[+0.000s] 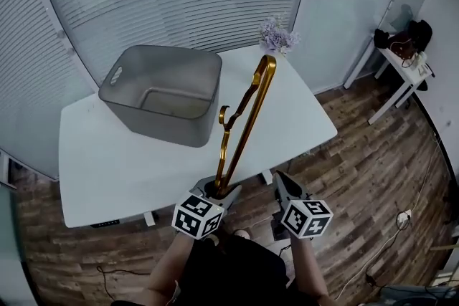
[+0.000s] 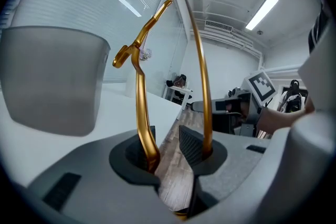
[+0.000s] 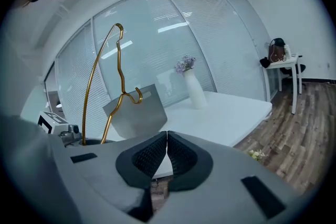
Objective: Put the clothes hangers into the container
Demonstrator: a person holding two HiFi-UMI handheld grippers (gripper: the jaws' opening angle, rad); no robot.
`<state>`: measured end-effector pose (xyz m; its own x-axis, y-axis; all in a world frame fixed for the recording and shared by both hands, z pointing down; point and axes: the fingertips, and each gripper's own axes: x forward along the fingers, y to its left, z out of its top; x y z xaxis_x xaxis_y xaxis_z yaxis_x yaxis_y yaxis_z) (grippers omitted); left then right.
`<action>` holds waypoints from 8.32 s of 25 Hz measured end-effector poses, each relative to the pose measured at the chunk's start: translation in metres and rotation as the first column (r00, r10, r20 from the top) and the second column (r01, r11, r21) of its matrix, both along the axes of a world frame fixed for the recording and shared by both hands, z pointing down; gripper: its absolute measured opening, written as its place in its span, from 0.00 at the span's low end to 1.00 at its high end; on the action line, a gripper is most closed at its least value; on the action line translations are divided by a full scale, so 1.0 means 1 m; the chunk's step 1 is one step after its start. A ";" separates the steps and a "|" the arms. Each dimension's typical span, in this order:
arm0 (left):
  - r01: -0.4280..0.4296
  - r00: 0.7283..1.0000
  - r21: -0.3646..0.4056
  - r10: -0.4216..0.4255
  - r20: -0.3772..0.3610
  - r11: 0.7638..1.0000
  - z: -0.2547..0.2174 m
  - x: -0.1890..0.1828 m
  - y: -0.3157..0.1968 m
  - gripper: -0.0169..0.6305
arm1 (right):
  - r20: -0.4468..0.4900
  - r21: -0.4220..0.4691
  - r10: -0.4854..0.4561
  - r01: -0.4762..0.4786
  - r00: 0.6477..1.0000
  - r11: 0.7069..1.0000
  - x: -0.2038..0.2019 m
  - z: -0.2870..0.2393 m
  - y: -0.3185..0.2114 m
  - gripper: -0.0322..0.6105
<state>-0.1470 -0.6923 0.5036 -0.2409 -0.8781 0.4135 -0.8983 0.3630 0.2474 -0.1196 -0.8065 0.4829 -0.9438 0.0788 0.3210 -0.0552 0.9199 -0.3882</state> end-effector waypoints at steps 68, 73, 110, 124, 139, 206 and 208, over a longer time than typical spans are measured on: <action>0.183 0.824 -0.983 0.544 0.160 0.011 -0.132 -0.353 0.327 0.25 | 0.237 -0.003 -0.709 0.730 0.664 0.683 -0.272 -0.179 0.158 0.10; 0.107 0.811 -0.994 0.581 0.071 -0.028 -0.120 -0.370 0.310 0.25 | 0.232 -0.045 -0.704 0.731 0.671 0.681 -0.278 -0.182 0.159 0.10; -0.280 0.799 -0.900 0.439 -0.411 -0.333 -0.005 -0.373 0.278 0.28 | 0.173 -0.049 -0.698 0.714 0.695 0.698 -0.307 -0.162 0.150 0.10; -0.456 0.790 -0.890 0.450 -0.417 -0.024 -0.020 -0.345 0.238 0.57 | 0.166 -0.030 -0.703 0.716 0.692 0.698 -0.306 -0.159 0.149 0.10; -0.171 0.934 -0.796 0.353 0.057 0.581 -0.106 -0.370 0.180 0.57 | 0.172 0.035 -0.703 0.709 0.690 0.704 -0.300 -0.153 0.147 0.10; 0.577 0.752 0.232 -0.620 0.224 0.783 -0.044 -0.009 0.163 0.04 | 0.190 0.157 -0.478 0.454 0.858 0.877 -0.030 -0.032 0.127 0.10; 0.566 0.756 0.231 -0.610 0.237 0.791 -0.046 -0.010 0.158 0.04 | 0.184 0.168 -0.485 0.458 0.855 0.873 -0.030 -0.034 0.126 0.10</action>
